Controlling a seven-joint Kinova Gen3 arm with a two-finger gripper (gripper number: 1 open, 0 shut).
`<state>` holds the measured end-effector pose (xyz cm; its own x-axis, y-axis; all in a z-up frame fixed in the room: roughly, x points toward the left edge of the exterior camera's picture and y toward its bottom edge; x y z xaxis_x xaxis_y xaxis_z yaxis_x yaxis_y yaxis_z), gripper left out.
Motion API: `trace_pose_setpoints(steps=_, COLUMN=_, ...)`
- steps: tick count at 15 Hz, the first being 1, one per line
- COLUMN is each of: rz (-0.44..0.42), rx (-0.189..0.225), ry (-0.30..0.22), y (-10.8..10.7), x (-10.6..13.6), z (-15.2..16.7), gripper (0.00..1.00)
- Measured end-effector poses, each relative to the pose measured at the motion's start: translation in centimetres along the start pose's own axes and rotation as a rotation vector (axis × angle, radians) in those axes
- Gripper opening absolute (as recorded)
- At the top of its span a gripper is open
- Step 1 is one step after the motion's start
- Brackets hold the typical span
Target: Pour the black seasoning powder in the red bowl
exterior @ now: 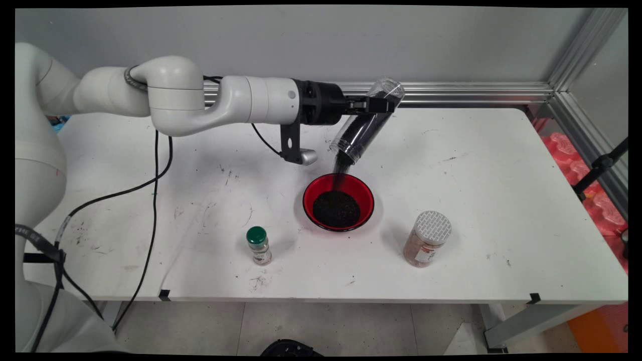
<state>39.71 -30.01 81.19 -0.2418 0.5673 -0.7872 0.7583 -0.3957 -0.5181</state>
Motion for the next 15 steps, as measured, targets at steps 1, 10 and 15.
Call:
trace_pose_setpoints(steps=1, rz=0.001, rx=0.001, ry=-0.002, y=0.02, x=0.01, z=-0.04, gripper=0.00)
trace_pose_setpoints(steps=10, rz=0.015, rx=0.014, ry=-0.023, y=0.09, x=0.19, z=-0.39, gripper=0.00)
trace_pose_setpoints(steps=15, rz=0.022, rx=0.023, ry=-0.035, y=0.10, x=0.26, z=-0.54, gripper=0.00)
